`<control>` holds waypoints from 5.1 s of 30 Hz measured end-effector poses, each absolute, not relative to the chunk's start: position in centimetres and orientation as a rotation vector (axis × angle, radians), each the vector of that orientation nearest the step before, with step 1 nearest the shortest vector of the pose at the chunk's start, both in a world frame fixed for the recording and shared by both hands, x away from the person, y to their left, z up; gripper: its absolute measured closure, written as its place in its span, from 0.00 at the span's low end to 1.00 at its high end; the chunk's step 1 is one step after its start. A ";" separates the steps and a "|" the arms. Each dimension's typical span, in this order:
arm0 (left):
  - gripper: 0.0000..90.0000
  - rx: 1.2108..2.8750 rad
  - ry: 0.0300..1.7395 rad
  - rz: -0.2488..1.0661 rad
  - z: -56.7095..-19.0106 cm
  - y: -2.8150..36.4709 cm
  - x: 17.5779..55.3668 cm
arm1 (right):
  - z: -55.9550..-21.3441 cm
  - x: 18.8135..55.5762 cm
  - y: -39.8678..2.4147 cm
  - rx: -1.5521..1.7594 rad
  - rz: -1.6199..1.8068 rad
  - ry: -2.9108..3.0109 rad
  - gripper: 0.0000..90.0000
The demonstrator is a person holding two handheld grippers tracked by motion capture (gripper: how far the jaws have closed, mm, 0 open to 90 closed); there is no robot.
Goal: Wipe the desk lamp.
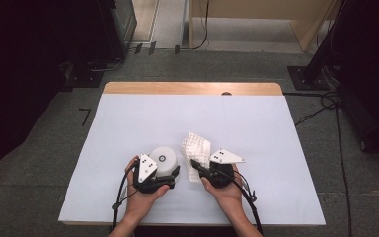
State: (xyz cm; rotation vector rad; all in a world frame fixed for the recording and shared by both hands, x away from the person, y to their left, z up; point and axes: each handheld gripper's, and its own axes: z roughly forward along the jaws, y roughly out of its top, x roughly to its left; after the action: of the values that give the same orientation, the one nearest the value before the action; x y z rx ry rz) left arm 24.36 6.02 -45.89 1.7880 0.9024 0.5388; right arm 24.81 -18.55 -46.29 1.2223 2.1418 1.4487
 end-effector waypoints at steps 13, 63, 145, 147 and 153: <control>0.09 1.827 0.790 0.456 -45.7 6.0 24.5 | -45.9 24.0 -16.8 1.160 1.481 2.177 0.82; 0.09 1.896 0.703 0.450 -46.0 4.9 24.1 | -45.0 24.1 -17.4 1.169 1.477 2.165 0.81; 0.10 1.849 0.715 0.456 -45.8 5.7 24.2 | -43.6 23.2 -17.6 1.102 1.565 2.087 0.81; 0.10 1.844 0.713 0.457 -45.6 5.7 24.2 | -43.1 22.9 -17.8 1.078 1.581 2.063 0.81; 0.10 1.792 0.731 0.452 -44.8 6.7 24.4 | -45.4 23.6 -16.7 1.120 1.463 2.169 0.81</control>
State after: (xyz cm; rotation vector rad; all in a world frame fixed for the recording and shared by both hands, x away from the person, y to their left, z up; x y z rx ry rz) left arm 24.41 6.72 -44.82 1.7925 0.7315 0.4524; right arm 23.63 -16.74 -45.43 1.1201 2.1685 1.4627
